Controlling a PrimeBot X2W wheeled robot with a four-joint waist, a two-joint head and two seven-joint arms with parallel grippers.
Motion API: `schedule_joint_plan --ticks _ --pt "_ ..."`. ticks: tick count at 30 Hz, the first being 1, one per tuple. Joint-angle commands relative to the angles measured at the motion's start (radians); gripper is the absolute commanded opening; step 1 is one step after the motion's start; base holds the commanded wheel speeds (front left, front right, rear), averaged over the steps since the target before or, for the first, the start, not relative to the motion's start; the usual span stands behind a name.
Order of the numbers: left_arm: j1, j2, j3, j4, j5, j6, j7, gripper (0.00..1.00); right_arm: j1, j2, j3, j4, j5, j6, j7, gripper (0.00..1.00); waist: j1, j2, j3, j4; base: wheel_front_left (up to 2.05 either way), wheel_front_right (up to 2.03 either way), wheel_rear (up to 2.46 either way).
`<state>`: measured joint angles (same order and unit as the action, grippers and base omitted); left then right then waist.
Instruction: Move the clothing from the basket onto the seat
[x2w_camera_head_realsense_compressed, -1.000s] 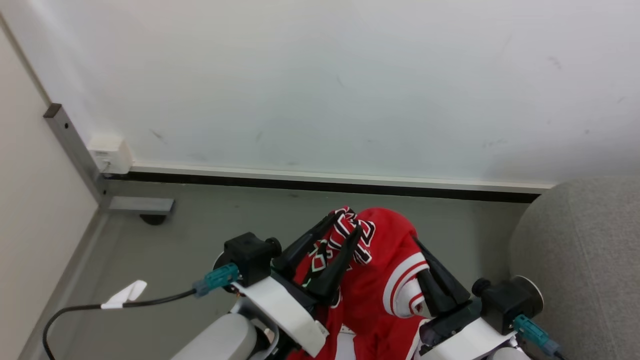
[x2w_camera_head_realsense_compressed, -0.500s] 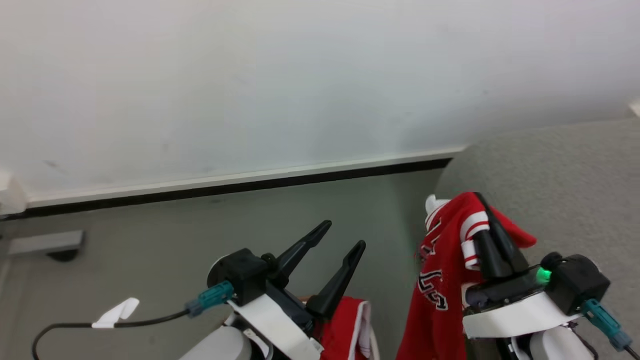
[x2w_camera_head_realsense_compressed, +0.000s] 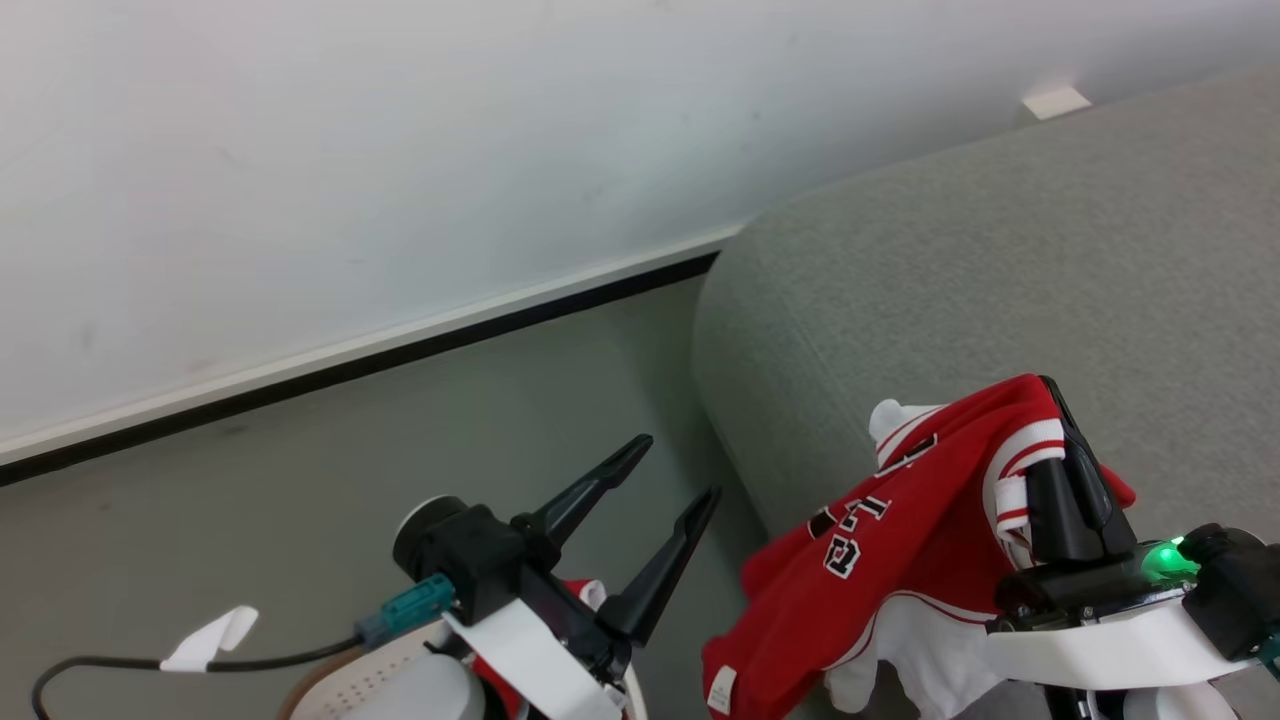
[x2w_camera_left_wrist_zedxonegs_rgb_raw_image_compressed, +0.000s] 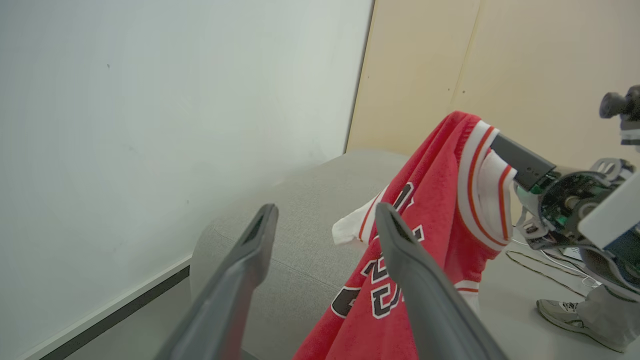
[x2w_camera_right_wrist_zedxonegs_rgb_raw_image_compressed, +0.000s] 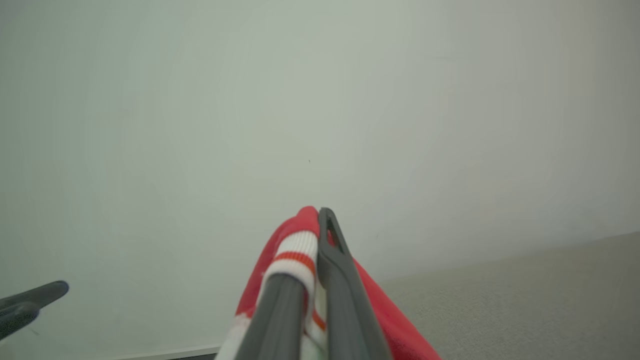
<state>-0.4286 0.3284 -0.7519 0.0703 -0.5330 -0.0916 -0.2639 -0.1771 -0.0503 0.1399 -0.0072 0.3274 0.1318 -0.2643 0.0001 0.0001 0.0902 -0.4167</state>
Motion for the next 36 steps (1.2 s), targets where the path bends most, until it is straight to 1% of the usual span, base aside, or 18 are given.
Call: schedule_joint_plan --ticks 1,5,12,18,22,25,27,29,32,33,36 --pt "0.015 0.007 0.001 0.000 0.009 -0.002 0.000 1.00 0.010 0.000 -0.004 -0.009 0.013 -0.002 0.000 0.00 -0.0001 -0.0001 0.020 -0.032 0.00 0.00 0.00" --pt "0.020 0.013 0.002 0.003 0.021 -0.008 0.000 1.00 0.015 0.000 0.005 -0.017 0.027 -0.002 0.000 0.00 -0.0001 -0.0001 0.031 -0.060 0.00 0.00 0.00" --pt "0.024 0.014 0.003 0.007 0.037 -0.016 0.000 1.00 -0.021 0.000 0.018 -0.022 0.023 -0.002 0.000 0.00 -0.0001 -0.0001 0.047 -0.074 0.00 0.00 0.00" --pt "0.002 0.031 -0.004 0.001 0.041 -0.021 0.001 1.00 -0.138 0.000 0.019 -0.004 -0.004 -0.002 0.000 0.00 -0.0001 -0.0001 0.103 -0.045 0.00 0.00 0.00" --pt "-0.017 0.063 -0.004 -0.024 0.043 -0.026 0.008 1.00 -0.275 -0.034 -0.008 0.015 -0.031 -0.002 0.015 0.00 -0.0001 -0.0001 0.171 -0.001 0.00 0.00 0.00" --pt "-0.031 0.098 0.004 -0.051 0.041 -0.030 0.015 1.00 -0.389 -0.069 -0.064 0.000 -0.022 -0.002 0.057 0.00 -0.0001 -0.0001 0.232 0.037 0.00 0.00 0.00" --pt "-0.040 0.122 0.010 -0.072 0.038 -0.030 0.020 1.00 -0.466 -0.097 -0.121 -0.013 -0.008 -0.002 0.094 0.00 -0.0001 -0.0001 0.273 0.061 0.00 0.00 0.00" --pt "-0.046 0.145 0.017 -0.093 0.032 -0.030 0.022 1.00 -0.537 -0.132 -0.188 -0.017 0.001 -0.002 0.137 0.00 -0.0001 -0.0001 0.314 0.084 0.00 0.00 0.00" --pt "-0.056 0.177 0.024 -0.118 0.025 -0.032 0.022 1.00 -0.631 -0.185 -0.283 -0.027 -0.016 -0.002 0.188 0.00 -0.0001 -0.0001 0.369 0.117 0.00 0.00 0.00" --pt "-0.063 0.195 0.029 -0.134 0.020 -0.034 0.021 1.00 -0.675 -0.218 -0.345 -0.037 -0.035 -0.002 0.215 0.00 -0.0001 -0.0001 0.403 0.134 0.00 0.00 0.00" --pt "-0.072 0.220 0.036 -0.153 0.020 -0.035 0.019 1.00 -0.741 -0.274 -0.445 -0.028 -0.045 -0.002 0.239 0.00 -0.0001 -0.0001 0.449 0.156 0.00 0.00 0.00"
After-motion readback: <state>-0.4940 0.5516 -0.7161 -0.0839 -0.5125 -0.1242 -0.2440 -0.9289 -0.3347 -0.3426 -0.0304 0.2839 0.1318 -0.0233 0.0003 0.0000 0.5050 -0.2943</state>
